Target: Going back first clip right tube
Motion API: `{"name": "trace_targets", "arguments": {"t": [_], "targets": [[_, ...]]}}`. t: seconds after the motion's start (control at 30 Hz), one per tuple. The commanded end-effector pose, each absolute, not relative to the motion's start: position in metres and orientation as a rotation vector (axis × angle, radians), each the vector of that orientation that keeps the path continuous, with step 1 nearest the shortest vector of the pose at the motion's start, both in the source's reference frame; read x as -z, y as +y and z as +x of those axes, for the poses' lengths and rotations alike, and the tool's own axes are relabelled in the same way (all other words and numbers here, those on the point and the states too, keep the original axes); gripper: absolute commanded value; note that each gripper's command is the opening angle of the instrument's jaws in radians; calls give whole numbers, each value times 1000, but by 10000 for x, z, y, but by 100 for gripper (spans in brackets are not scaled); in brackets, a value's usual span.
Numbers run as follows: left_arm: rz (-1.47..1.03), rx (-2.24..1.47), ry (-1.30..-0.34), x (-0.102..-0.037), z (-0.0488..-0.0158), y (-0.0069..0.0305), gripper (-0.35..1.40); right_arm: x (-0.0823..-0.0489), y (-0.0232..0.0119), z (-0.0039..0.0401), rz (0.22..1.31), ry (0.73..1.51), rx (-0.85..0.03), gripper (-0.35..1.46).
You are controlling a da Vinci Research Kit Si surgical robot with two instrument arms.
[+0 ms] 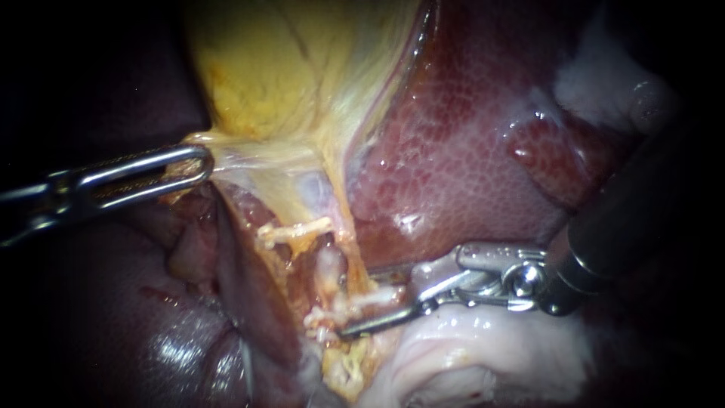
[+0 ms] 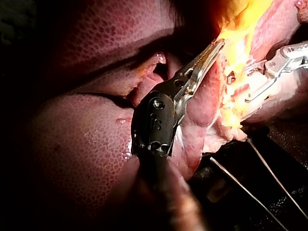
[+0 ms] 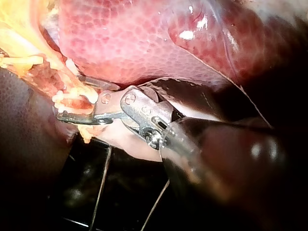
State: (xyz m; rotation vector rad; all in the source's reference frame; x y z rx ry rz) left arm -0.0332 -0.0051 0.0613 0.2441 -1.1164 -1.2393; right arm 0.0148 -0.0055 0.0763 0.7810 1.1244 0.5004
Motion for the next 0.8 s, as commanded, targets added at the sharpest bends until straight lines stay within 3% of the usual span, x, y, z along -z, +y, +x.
{"name": "trace_targets", "arguments": {"t": [0.03, 0.47, 0.8], "targets": [[244, 1239, -1116, -613, -332, -51, -35, -762, -55, 146, 779, 1126, -496, 60], [244, 1239, -1117, -613, -331, -52, -35, -735, -24, 120, 719, 1164, -434, 60], [243, 1239, -1117, -614, -331, -52, -35, -665, 26, 58, 645, 1203, -432, 60]]}}
